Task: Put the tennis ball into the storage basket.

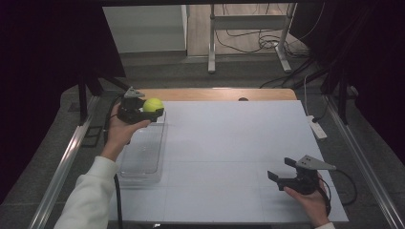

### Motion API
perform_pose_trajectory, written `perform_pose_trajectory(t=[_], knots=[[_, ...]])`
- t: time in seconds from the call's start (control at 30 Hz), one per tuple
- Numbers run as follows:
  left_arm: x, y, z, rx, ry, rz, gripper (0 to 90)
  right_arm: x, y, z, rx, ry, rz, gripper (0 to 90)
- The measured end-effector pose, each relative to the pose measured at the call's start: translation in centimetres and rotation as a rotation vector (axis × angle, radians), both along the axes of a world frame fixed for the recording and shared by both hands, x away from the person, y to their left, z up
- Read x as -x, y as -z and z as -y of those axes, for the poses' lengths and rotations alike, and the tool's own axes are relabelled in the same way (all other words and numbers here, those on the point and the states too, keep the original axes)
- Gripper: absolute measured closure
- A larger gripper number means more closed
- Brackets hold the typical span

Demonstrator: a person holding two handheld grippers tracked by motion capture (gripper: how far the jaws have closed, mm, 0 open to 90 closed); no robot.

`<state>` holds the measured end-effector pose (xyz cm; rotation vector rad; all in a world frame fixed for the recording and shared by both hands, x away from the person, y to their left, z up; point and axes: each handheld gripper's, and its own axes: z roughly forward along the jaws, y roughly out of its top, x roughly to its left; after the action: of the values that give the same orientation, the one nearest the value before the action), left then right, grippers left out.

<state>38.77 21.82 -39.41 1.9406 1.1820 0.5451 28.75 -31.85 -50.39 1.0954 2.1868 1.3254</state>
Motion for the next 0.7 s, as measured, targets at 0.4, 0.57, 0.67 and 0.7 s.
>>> perform_pose_trajectory(t=[0.4,0.57,0.67,0.7], knots=[[-0.1,0.4,-1.3,0.005,-0.046,-0.004,26.4,0.0,0.0,0.0,0.002,0.001,0.000,9.5],[-0.1,0.4,-1.7,0.003,-0.060,-0.006,26.4,0.0,0.0,0.0,0.000,0.001,0.000,9.5],[-0.2,0.5,-2.0,0.006,-0.072,-0.006,26.4,0.0,0.0,0.0,0.002,0.004,-0.001,9.5],[-0.2,0.5,-2.1,0.007,-0.074,-0.006,26.4,0.0,0.0,0.0,0.002,0.003,-0.001,9.5]])
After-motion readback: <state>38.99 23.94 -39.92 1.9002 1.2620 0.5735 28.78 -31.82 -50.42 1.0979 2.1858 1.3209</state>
